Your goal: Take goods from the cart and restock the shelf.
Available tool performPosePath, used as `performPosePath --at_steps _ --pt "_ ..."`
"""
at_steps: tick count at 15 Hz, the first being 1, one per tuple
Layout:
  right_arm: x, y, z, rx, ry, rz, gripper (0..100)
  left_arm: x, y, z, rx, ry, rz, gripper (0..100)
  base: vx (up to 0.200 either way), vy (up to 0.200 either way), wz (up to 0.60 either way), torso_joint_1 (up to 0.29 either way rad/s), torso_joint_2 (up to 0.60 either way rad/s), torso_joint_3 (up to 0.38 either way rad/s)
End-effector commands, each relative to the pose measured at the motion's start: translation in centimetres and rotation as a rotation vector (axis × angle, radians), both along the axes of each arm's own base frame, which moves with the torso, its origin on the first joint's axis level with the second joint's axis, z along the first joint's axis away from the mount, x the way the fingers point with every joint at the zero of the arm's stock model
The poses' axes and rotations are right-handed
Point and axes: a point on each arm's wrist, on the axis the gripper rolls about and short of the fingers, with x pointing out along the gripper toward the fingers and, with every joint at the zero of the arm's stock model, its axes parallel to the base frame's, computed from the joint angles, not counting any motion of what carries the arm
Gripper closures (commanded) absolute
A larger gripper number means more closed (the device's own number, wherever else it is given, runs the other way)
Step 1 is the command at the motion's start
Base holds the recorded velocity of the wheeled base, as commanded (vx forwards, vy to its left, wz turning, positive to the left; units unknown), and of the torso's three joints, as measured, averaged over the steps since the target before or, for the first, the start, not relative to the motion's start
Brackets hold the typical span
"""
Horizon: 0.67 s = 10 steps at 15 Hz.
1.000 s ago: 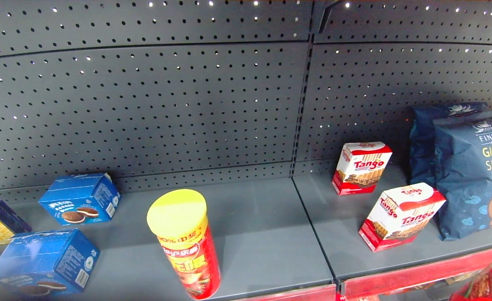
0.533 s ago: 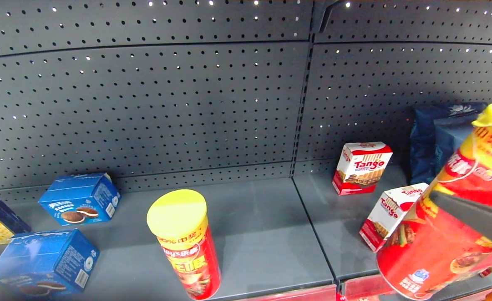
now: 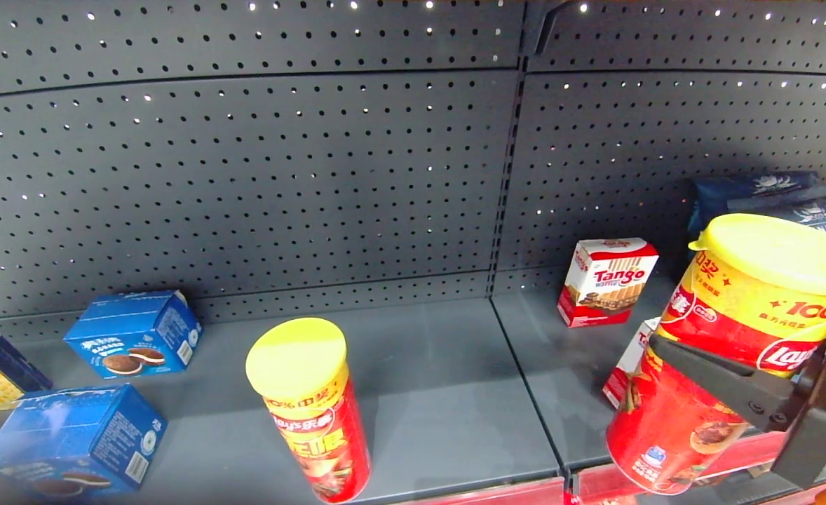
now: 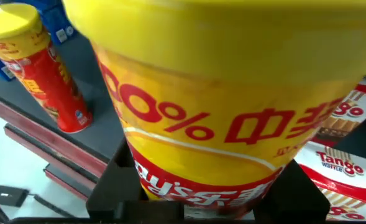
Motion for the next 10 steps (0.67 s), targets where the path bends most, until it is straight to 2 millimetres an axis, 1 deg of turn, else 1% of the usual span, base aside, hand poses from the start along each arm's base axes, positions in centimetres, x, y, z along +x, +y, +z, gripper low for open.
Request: performPosePath --at_steps 1,3,7,10 --pt "0.50 0.66 -0.31 -0.016 0.018 0.005 100 0.03 -0.01 0.01 0.000 0.003 0.000 0 0.000 0.000 0.00 0.000 0.00 0.000" --pt "0.52 0.88 0.04 -0.004 0.015 0.034 100 0.03 -0.01 0.01 0.000 0.003 0.000 0 0.000 0.000 0.60 0.002 0.00 0.000" --pt "0.63 0.87 0.26 0.002 0.012 0.030 100 0.03 -0.01 0.01 0.000 0.003 0.000 0 0.000 0.000 0.60 0.005 0.00 0.004" --pt "0.67 0.87 0.18 0.000 0.016 0.027 100 0.03 -0.01 0.01 0.000 0.003 0.000 0 0.000 0.000 0.00 0.000 0.00 0.000"
